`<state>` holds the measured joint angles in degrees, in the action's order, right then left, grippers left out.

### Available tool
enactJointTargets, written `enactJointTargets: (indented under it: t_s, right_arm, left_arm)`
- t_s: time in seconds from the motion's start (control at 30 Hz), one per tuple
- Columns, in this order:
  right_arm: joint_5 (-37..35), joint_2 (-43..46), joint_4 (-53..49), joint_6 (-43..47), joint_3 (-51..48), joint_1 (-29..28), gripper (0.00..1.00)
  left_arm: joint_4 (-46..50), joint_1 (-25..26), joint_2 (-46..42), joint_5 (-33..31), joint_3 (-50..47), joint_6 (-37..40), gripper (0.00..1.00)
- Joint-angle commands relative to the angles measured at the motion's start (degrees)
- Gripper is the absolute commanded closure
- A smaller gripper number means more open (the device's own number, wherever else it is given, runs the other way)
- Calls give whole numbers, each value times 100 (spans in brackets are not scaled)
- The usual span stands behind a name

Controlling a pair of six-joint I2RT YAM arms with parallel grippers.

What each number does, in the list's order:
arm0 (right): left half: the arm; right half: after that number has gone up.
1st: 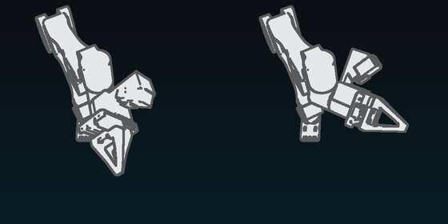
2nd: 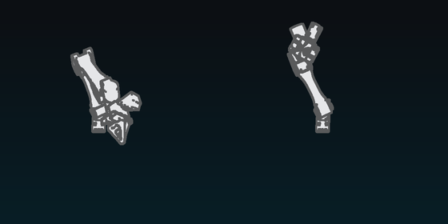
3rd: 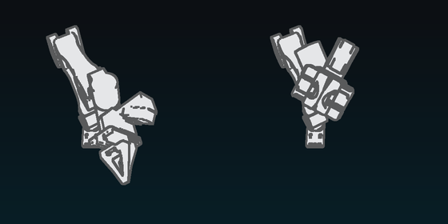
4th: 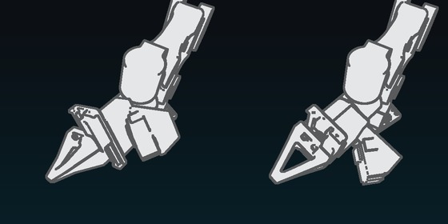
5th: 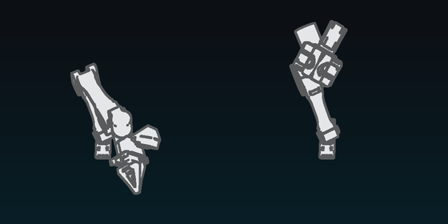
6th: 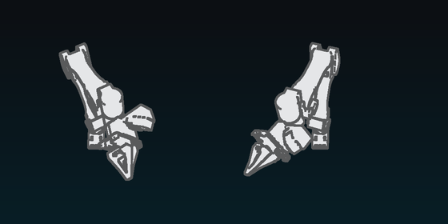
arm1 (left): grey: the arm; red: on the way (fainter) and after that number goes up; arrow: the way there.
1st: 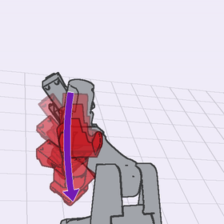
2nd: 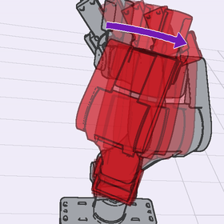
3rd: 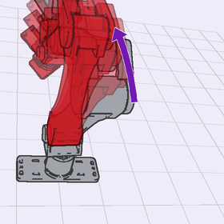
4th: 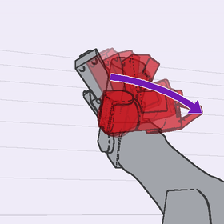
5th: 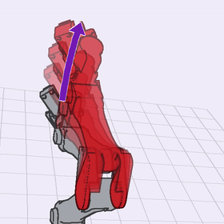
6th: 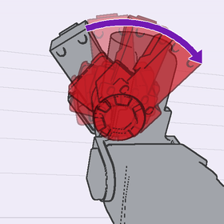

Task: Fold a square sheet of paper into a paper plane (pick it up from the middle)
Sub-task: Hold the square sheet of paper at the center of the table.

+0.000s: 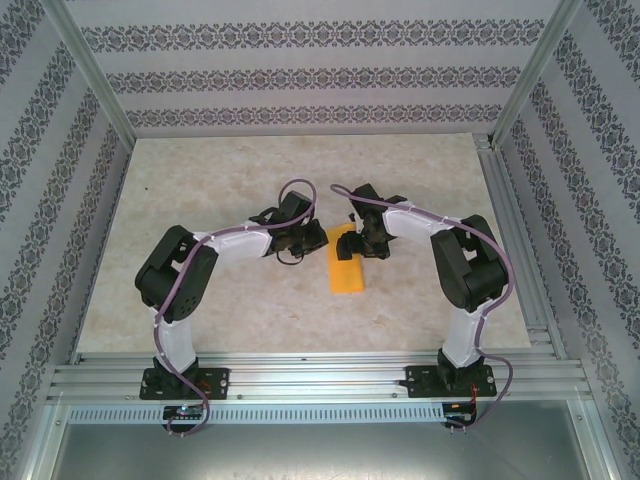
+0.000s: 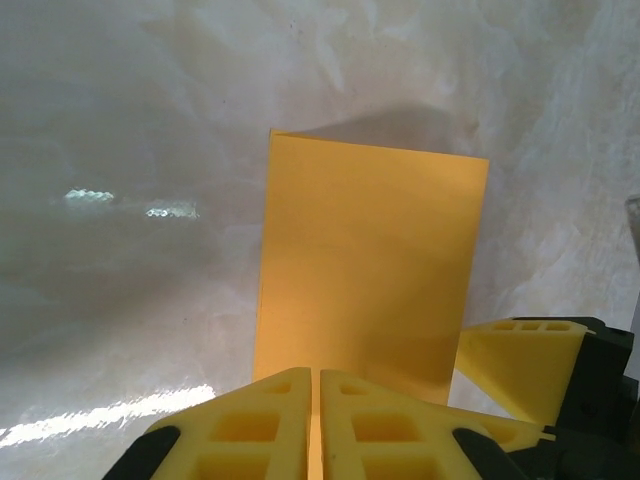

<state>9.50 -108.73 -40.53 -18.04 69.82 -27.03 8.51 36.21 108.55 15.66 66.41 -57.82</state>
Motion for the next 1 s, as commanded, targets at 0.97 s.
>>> enactJointTargets:
  t_s: [0.97]
  right_arm:
    - [232,106,336,-169,-115,-63,18]
  left_arm:
    - [-141,221,904,231,143,-109,88]
